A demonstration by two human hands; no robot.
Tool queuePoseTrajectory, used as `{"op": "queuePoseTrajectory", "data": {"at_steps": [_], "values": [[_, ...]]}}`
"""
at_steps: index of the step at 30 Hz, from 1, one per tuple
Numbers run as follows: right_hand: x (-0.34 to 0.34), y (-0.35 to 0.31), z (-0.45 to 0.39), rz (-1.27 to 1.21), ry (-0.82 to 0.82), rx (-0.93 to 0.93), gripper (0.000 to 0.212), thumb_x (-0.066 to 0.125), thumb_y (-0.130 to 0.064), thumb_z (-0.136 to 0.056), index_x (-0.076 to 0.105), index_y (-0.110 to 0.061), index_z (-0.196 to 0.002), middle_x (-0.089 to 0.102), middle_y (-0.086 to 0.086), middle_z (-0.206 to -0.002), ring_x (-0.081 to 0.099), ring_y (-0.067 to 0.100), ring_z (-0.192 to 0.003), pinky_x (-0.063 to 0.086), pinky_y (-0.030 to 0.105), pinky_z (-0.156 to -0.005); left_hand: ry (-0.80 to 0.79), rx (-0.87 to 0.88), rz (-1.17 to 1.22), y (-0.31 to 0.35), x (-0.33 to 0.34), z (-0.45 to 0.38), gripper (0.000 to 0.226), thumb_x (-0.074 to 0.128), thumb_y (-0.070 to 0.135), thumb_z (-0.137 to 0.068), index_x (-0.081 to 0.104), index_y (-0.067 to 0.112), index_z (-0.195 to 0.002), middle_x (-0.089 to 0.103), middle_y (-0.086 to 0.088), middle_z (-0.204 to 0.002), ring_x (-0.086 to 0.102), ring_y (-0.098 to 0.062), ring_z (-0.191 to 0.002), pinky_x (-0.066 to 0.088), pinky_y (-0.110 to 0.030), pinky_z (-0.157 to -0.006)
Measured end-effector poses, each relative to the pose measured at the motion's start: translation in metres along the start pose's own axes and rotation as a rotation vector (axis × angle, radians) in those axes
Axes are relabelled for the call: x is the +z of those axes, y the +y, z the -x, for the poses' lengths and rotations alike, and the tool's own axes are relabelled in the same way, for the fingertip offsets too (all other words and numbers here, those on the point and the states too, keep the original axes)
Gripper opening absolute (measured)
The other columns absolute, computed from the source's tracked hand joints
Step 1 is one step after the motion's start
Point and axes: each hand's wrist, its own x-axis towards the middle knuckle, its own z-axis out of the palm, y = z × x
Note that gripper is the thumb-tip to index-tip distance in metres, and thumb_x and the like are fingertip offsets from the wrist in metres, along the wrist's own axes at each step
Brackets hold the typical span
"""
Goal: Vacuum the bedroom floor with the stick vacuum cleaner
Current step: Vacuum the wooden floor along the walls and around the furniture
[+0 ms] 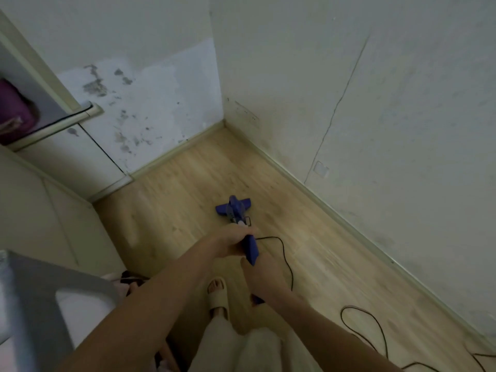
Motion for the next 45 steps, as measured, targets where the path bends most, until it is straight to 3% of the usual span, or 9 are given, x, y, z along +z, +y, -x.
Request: {"op": "queuePoseTrajectory", "data": {"at_steps": [4, 9, 13, 22, 26, 29, 34, 41, 45], "values": [[0.001, 0.0, -0.011, 0.045, 0.021, 0.025, 0.023, 0.043, -0.036, -0.102, 0.045, -0.018, -0.116, 0.063, 0.005, -0.096, 0.062, 0.017, -0.077, 0.059, 0.035, -0.074, 0.07, 0.039, 0.015, 0.004, 0.001, -0.009, 0.032, 0.054, 0.02, -0.097, 0.047, -0.001, -0.121, 0.056, -0.015, -0.106, 0.059, -0.025, -0.087, 0.051, -0.035, -0.076], [-0.016, 0.004, 0.004, -0.08, -0.027, 0.002, 0.018, 0.04, -0.04, -0.102, 0.032, -0.024, -0.105, 0.059, 0.002, -0.082, 0.057, 0.011, -0.053, 0.056, 0.028, -0.05, 0.015, 0.062, 0.034, -0.001, 0.006, -0.011, 0.041, 0.058, 0.023, -0.095, 0.049, -0.003, -0.124, 0.055, -0.014, -0.109, 0.059, -0.023, -0.084, 0.052, -0.029, -0.066], [-0.01, 0.003, 0.004, -0.085, -0.015, -0.04, 0.014, 0.041, -0.039, -0.102, 0.035, -0.026, -0.105, 0.058, -0.001, -0.084, 0.057, 0.012, -0.062, 0.058, 0.031, -0.061, 0.002, 0.09, 0.047, -0.01, -0.002, -0.018, 0.043, 0.058, 0.027, -0.094, 0.049, -0.003, -0.124, 0.057, -0.013, -0.104, 0.059, -0.021, -0.081, 0.05, -0.025, -0.059], [-0.013, -0.029, -0.057, -0.129, 0.014, 0.011, 0.012, 0.04, -0.033, -0.102, 0.041, -0.024, -0.109, 0.054, 0.0, -0.071, 0.05, 0.012, -0.048, 0.048, 0.024, -0.039, -0.008, 0.13, 0.031, 0.028, -0.034, -0.067, 0.032, 0.06, 0.029, -0.093, 0.056, 0.002, -0.11, 0.061, -0.012, -0.098, 0.061, -0.025, -0.088, 0.054, -0.035, -0.077], [-0.019, -0.056, -0.1, -0.074, 0.039, -0.015, 0.013, 0.042, -0.034, -0.102, 0.037, -0.022, -0.105, 0.052, 0.0, -0.078, 0.052, 0.014, -0.053, 0.054, 0.034, -0.053, -0.025, 0.127, 0.025, 0.063, -0.056, -0.096, 0.023, 0.058, 0.026, -0.095, 0.053, 0.006, -0.103, 0.059, -0.012, -0.095, 0.06, -0.028, -0.092, 0.053, -0.042, -0.091], [-0.019, -0.079, -0.133, -0.046, 0.053, -0.013, 0.014, 0.043, -0.036, -0.101, 0.038, -0.023, -0.105, 0.053, 0.0, -0.077, 0.052, 0.014, -0.054, 0.057, 0.039, -0.06, -0.038, 0.125, 0.03, 0.089, -0.076, -0.114, 0.022, 0.057, 0.024, -0.096, 0.051, 0.006, -0.106, 0.058, -0.011, -0.093, 0.06, -0.026, -0.089, 0.054, -0.039, -0.085], [-0.019, -0.115, -0.18, 0.033, 0.047, -0.028, 0.019, 0.042, -0.038, -0.101, 0.04, -0.022, -0.111, 0.052, -0.001, -0.079, 0.053, 0.013, -0.052, 0.047, 0.025, -0.039, -0.041, 0.117, 0.073, 0.128, -0.11, -0.136, 0.022, 0.055, 0.022, -0.097, 0.051, 0.005, -0.111, 0.06, -0.01, -0.091, 0.062, -0.021, -0.081, 0.054, -0.029, -0.068], [-0.031, -0.126, -0.199, 0.133, 0.079, -0.045, 0.02, 0.044, -0.036, -0.101, 0.044, -0.02, -0.112, 0.051, -0.003, -0.078, 0.053, 0.016, -0.061, 0.056, 0.04, -0.066, -0.054, 0.085, 0.127, 0.149, -0.112, -0.147, 0.015, 0.054, 0.021, -0.097, 0.051, 0.006, -0.1, 0.06, -0.011, -0.091, 0.062, -0.021, -0.081, 0.053, -0.035, -0.079], [-0.037, -0.113, -0.178, 0.166, 0.082, -0.051, 0.024, 0.044, -0.035, -0.1, 0.044, -0.018, -0.118, 0.053, -0.002, -0.08, 0.058, 0.017, -0.063, 0.059, 0.04, -0.067, -0.014, 0.09, 0.129, 0.137, -0.092, -0.137, 0.022, 0.055, 0.019, -0.096, 0.047, 0.003, -0.11, 0.059, -0.013, -0.096, 0.062, -0.028, -0.091, 0.051, -0.041, -0.089]]}}
